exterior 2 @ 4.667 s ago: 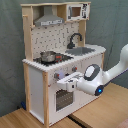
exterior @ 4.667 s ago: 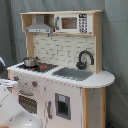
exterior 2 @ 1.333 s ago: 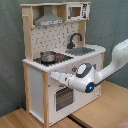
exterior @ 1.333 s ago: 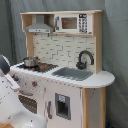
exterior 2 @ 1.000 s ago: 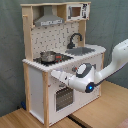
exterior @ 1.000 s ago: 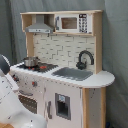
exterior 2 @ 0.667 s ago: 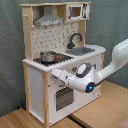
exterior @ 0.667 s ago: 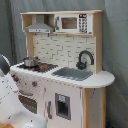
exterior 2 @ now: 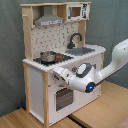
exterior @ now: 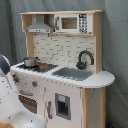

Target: Play with the kitchen

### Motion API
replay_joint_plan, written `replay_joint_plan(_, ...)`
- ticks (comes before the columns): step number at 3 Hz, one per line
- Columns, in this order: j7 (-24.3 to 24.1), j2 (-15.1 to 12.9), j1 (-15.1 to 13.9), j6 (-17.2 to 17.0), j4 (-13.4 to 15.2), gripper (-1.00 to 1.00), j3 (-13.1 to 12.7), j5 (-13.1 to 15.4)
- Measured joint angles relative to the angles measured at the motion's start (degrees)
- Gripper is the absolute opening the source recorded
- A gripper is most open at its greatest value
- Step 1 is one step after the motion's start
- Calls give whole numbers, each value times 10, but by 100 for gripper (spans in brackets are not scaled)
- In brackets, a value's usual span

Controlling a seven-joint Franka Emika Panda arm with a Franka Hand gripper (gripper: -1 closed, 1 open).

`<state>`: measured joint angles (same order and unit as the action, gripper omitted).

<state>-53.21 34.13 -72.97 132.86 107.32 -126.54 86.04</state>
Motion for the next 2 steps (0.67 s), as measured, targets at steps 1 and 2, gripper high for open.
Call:
replay_joint_plan(1,-59,0,0,0,0,-100,0,0)
replay_joint_plan(2,-76,0,0,3,0,-100,-1,0)
